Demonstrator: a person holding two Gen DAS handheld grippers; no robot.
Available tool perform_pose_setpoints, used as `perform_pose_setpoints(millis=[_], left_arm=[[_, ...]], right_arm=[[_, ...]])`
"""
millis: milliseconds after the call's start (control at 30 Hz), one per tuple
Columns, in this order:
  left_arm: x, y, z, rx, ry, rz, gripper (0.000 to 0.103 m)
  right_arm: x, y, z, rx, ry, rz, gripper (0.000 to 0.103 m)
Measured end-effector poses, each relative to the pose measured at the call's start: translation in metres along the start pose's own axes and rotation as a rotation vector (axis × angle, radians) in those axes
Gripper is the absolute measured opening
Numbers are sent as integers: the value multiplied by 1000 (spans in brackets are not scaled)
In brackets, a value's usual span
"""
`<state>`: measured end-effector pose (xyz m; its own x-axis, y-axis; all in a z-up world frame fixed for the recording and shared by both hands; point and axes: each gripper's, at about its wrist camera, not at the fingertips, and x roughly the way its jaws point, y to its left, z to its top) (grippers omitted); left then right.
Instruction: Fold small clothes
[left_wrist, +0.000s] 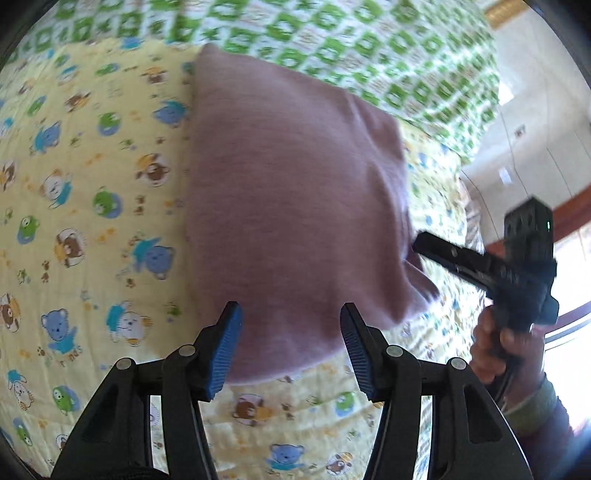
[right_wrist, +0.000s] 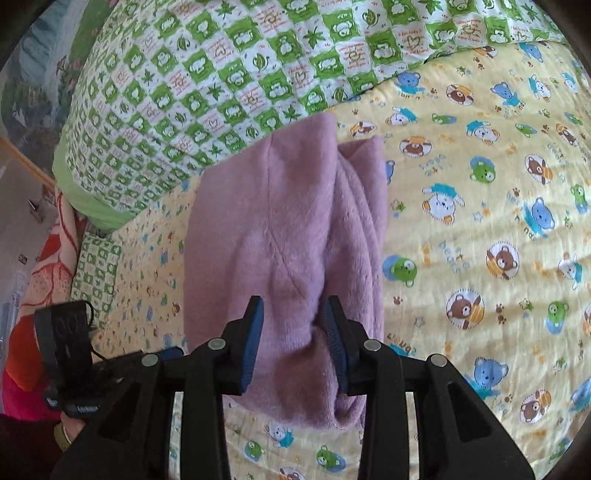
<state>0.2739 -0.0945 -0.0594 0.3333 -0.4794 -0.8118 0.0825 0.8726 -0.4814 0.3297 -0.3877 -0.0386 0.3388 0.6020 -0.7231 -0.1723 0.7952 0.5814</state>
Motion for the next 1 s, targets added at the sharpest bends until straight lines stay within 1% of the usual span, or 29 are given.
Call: perform_pose_setpoints(millis=[67,100,133,267,333,433,467,500,567,600,633,667,700,767,800,900,933,1000], left_arm=[[3,9,7,-20,0,13,56],[1,16,6,-29,2,20,57],[0,22,7,-36,5,22,58],[9,37,8,-63,16,31,61],[16,40,9,-80,27,29,61],[23,42,8,-91,46,25,61],[26,42,9,-93,50,27,62],[23,47,3,-93,54,26,62],[26,48,4,-95,60,28,63],[28,48,5,-97,63,29,63],[29,47,5,-97,62,32,63],[28,47,5,-95,61,33,63],[27,46,5,-90,61,32,63],[23,43,6,-82,61,27,63],[21,40,6,-78,61,20,63],[16,35,4,-66,56,6,66],[17,33,4,-62,58,7,66],[21,28,4,-53,72,15,66]], right_arm=[[9,-3,-6,21,17,-7,45],[11,-6,-8,35,15,-4,50],[15,-9,-10,55,5,0,51],[22,-13,-17,85,2,16,52],[25,-10,-21,71,7,17,51],[30,-4,-26,24,20,-18,51],[31,-4,-25,20,25,-19,51],[31,-5,-24,28,28,-10,51],[32,-8,-22,45,27,5,48],[32,-9,-22,45,29,6,36],[32,-8,-21,37,34,1,20],[32,-7,-21,28,42,0,15],[31,-6,-21,24,46,3,13],[17,2,-19,8,20,5,11],[6,5,-18,9,-6,12,11],[-40,7,-16,45,-125,55,8],[-52,3,-19,64,-155,55,8],[-54,-2,-25,69,-154,21,8]])
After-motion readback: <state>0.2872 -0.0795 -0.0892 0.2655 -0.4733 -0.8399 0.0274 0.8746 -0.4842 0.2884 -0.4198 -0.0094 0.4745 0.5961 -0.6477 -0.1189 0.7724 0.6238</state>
